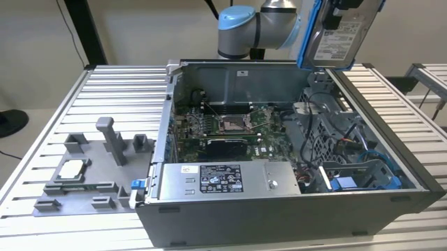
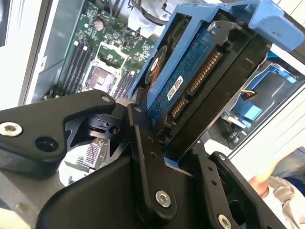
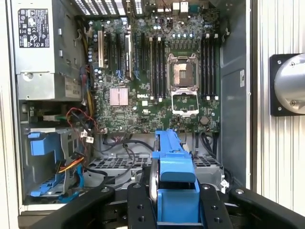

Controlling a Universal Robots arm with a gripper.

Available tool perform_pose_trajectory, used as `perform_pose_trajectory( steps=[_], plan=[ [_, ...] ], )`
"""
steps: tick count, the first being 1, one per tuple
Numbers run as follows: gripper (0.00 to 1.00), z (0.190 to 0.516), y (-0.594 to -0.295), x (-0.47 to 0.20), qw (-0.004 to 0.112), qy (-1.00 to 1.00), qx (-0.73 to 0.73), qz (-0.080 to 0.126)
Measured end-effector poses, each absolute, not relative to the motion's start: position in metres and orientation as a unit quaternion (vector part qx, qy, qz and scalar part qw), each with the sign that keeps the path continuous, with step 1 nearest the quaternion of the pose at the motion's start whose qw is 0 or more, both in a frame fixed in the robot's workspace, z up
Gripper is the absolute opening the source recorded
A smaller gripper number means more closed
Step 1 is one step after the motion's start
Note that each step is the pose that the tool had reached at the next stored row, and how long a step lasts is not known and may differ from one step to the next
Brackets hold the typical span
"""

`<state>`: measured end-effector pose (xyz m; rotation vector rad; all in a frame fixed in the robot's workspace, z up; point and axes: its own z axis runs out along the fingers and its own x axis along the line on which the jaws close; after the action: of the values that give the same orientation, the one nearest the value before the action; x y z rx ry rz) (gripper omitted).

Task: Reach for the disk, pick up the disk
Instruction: 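Pick up the disk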

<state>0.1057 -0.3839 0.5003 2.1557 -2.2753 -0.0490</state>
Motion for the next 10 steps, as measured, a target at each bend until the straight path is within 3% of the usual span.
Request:
perform_pose_trajectory(
  steps=[10],
  plan=[
    [0.00, 0.5003, -0.3911, 0.1143, 0.004, -0.726, 0.688, -0.016]
  ],
)
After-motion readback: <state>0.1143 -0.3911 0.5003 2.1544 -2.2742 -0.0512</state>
